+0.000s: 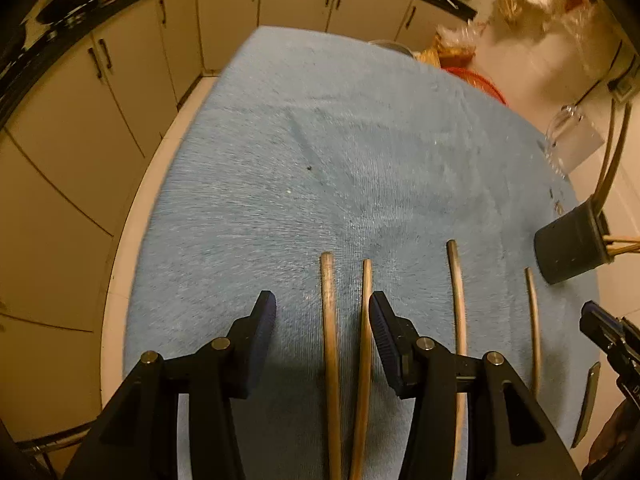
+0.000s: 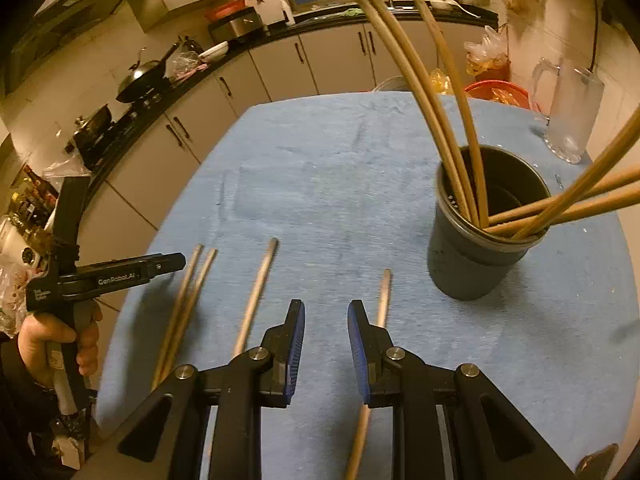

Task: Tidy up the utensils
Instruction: 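Move both open tools back to the chopsticks on the towel, then grasp a chopstick with the left tool while the right tool grasps one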

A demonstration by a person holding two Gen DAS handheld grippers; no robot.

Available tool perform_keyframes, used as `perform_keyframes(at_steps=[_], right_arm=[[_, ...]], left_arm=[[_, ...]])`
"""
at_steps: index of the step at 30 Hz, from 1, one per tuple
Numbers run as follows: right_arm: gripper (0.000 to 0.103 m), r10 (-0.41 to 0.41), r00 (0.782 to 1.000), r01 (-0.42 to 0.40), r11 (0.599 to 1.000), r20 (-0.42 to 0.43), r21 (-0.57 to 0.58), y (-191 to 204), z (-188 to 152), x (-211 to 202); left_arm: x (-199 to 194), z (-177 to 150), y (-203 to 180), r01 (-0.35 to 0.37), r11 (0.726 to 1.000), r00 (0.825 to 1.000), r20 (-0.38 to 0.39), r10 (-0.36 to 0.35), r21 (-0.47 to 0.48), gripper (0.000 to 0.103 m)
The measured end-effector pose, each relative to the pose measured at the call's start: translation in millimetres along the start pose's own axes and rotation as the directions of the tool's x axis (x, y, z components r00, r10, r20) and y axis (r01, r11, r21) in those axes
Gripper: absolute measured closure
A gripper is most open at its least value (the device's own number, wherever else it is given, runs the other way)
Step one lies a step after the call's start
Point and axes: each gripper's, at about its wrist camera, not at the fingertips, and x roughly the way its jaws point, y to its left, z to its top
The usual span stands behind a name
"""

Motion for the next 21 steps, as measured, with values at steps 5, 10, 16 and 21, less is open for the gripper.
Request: perform_keyframes(at_steps=[5, 10, 16, 21], right_arm=[[0.078, -0.015, 1.0, 0.016, 1.0, -0.024, 0.017, -9, 0, 17], [0.078, -0.097, 0.995, 0.097, 0.995, -0.036, -0.016, -6, 3, 37], [0.078, -0.167, 0.981, 0.162, 0.985, -0.1, -0.062, -4, 8, 70], [0.093, -0.16, 0.977, 0.149, 0.985, -0.141, -0.081, 2, 5, 80]], left_arm=[[16, 3, -3, -0.025, 0.999, 0.999, -0.023, 0.026, 0.021, 0.074], [18, 8, 5, -0.039, 0.999, 0.999, -0.027, 0.04, 0.026, 0.096], [16, 5, 10, -0.012, 0.999, 0.999, -0.034, 0.014, 0.042, 0.096], [11, 0, 18, 0.01, 1.0, 0.999, -0.039, -0.01, 0.009, 0.096]])
